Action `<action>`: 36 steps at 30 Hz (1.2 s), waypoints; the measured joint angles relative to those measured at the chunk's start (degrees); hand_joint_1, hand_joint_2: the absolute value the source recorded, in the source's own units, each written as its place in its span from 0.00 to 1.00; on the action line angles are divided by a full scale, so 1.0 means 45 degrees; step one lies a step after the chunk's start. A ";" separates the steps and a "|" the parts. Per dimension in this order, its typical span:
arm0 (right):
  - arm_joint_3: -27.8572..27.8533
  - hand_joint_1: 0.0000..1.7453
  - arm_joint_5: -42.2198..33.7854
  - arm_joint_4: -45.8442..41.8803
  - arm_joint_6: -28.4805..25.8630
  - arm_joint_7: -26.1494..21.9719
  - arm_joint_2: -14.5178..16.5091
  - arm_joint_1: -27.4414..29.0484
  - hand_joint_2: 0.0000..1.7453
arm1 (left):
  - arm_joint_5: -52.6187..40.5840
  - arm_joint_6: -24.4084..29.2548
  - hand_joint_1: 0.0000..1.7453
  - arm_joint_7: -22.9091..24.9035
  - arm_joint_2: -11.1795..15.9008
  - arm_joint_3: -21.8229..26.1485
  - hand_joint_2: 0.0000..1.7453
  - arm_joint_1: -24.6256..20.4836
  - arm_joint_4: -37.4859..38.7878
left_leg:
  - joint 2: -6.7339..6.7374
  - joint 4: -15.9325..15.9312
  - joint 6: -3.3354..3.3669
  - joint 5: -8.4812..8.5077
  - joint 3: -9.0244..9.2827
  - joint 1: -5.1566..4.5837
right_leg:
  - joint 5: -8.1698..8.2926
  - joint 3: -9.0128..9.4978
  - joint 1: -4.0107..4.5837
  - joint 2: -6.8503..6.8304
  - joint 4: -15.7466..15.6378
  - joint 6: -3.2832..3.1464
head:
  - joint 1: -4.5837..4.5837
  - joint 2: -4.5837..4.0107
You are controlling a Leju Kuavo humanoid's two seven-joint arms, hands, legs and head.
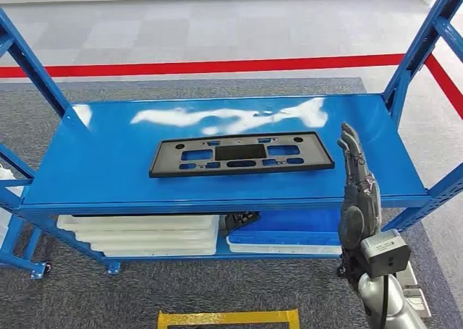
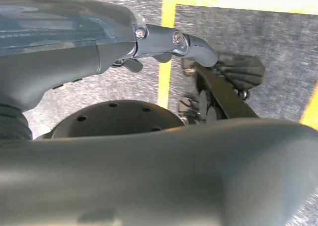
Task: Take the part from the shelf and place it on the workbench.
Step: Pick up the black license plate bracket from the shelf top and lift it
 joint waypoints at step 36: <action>0.3568 0.00 0.6304 0.4077 0.1822 0.5273 0.0180 -0.4222 1.00 | -0.0001 0.0237 0.00 0.0211 -0.0539 0.0248 0.00 -0.0003 0.0015 | 0.0006 -0.2207 0.0364 -0.0237 0.1752 -0.0176 | 0.0718 -0.0884 0.0146 0.0033 0.0008 0.0216 | -0.0010 0.0000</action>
